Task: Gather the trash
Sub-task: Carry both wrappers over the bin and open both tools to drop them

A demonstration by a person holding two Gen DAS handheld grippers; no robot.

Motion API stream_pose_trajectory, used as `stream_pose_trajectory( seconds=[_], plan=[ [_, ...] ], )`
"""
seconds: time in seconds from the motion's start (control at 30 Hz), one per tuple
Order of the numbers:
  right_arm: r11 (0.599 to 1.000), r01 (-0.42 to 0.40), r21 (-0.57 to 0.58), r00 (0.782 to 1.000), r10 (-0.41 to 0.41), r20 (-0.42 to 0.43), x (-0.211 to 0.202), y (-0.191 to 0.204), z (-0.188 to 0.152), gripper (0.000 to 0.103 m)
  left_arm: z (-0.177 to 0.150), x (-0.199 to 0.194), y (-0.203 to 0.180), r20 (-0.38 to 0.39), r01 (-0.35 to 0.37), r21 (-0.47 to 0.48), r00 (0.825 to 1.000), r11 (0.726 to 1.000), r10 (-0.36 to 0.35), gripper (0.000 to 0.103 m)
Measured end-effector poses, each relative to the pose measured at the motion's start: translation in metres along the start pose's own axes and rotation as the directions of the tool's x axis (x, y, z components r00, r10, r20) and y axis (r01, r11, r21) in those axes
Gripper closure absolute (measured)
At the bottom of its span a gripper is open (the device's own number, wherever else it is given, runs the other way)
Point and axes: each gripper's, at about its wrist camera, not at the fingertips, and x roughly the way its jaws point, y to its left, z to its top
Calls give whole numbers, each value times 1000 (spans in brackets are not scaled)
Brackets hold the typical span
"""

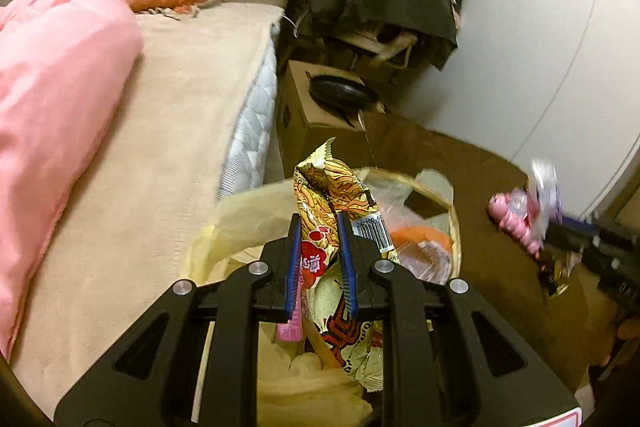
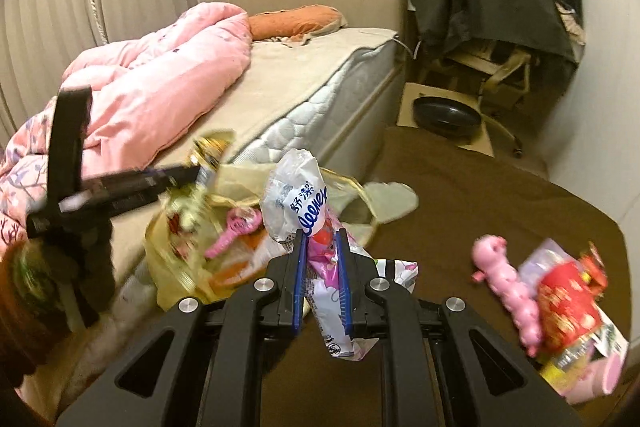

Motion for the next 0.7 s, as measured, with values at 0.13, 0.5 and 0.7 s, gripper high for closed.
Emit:
stream_pose_trajectory(
  seconds=[0.13, 0.5, 0.7],
  plan=[
    [999, -50, -4, 997, 50, -60, 37, 5, 11, 89, -13, 41, -9, -128, -39, 73, 991, 997, 48, 86],
    [992, -118, 51, 953, 127, -273, 155, 11, -6, 89, -30, 63, 12, -249, -18, 42, 968, 999, 28, 86],
    [992, -121, 25, 952, 123, -281, 159, 12, -14, 89, -31, 64, 15, -247, -34, 45, 968, 998, 44, 86]
  ],
)
